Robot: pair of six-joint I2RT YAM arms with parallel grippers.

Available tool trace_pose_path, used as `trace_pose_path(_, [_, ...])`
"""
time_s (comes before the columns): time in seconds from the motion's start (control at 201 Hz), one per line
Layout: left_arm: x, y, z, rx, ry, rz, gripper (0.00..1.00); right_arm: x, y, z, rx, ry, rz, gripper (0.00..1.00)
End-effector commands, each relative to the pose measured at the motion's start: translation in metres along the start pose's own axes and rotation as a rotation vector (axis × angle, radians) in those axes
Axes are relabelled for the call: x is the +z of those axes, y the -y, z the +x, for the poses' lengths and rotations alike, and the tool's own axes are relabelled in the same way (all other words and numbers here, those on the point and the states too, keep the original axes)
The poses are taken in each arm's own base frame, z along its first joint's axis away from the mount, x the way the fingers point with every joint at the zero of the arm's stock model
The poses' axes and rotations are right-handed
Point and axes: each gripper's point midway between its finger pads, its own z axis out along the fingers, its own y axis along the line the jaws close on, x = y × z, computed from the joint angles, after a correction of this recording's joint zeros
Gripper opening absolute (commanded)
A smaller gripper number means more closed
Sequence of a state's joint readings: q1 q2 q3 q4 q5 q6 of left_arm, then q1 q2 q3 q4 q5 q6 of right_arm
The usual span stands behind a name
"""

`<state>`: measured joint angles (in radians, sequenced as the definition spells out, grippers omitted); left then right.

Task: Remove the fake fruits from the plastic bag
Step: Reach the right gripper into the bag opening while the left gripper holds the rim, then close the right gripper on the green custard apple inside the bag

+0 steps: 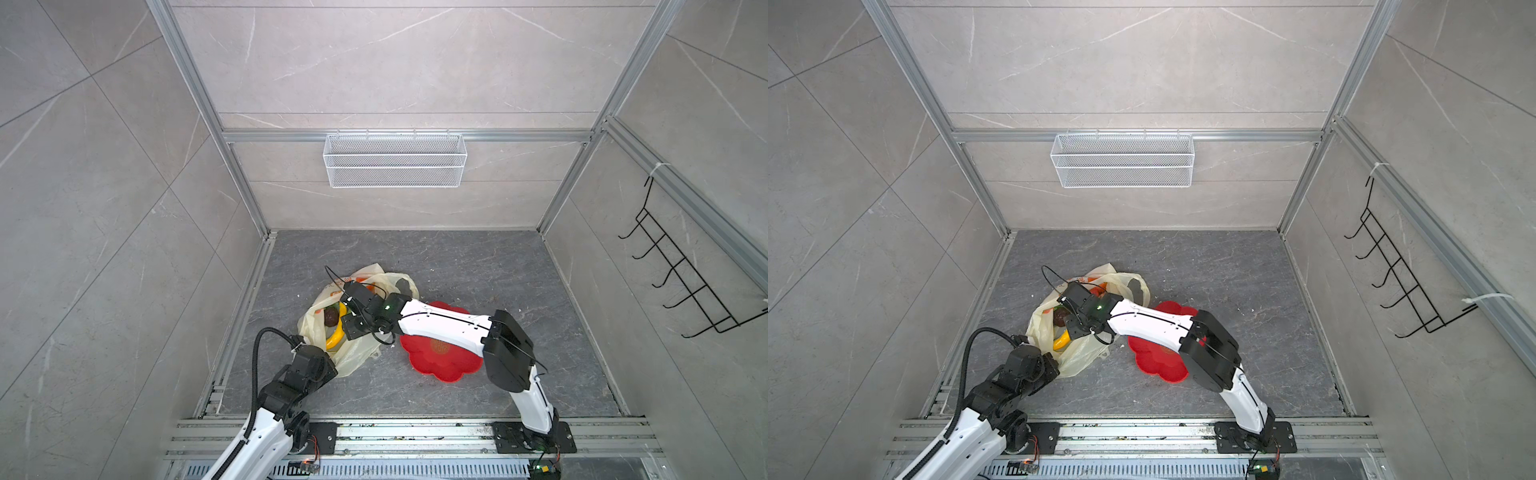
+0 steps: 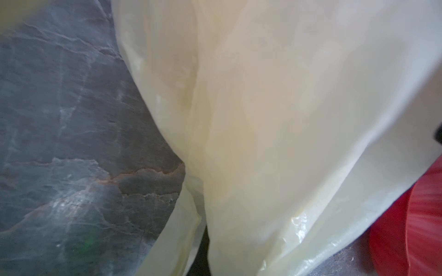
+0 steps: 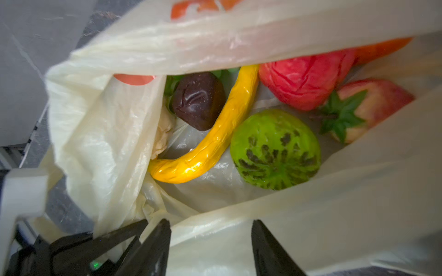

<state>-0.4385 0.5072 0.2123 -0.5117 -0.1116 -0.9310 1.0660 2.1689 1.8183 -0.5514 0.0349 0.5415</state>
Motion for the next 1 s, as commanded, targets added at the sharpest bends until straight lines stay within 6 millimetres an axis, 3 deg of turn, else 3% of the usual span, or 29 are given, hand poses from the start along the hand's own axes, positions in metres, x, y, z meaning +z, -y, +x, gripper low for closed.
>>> trace_pose_path(0.0, [0.000, 0.011, 0.000, 0.024, -0.015, 0.040, 0.04, 0.014, 0.008, 0.025, 0.017, -0.099, 0.042, 0.55])
trace_pose_path(0.105, [-0.002, 0.011, 0.000, 0.013, -0.019, 0.041, 0.11, 0.020, 0.019, 0.039, 0.039, -0.111, 0.073, 0.53])
trace_pose_path(0.194, [-0.008, 0.012, -0.005, 0.002, -0.007, 0.028, 0.35, 0.022, 0.036, 0.053, 0.048, -0.141, 0.140, 0.53])
trace_pose_path(0.428, [-0.038, 0.021, -0.042, 0.042, 0.105, -0.022, 0.73, 0.028, 0.046, 0.076, 0.080, -0.166, 0.135, 0.52])
trace_pose_path(0.543, [-0.052, 0.036, -0.068, 0.061, 0.142, -0.018, 0.77, 0.025, 0.044, 0.076, 0.092, -0.150, 0.115, 0.51])
trace_pose_path(0.682, [-0.053, 0.027, -0.096, 0.050, 0.111, -0.156, 0.82, 0.020, 0.044, 0.075, 0.100, -0.130, 0.108, 0.51])
trace_pose_path(0.871, [-0.015, 0.038, -0.104, 0.044, -0.021, -0.145, 0.87, 0.019, 0.041, 0.073, 0.109, -0.112, 0.083, 0.51])
trace_pose_path(0.991, [0.003, 0.029, -0.100, 0.025, -0.052, -0.185, 0.81, 0.018, 0.041, 0.073, 0.112, -0.108, 0.084, 0.51])
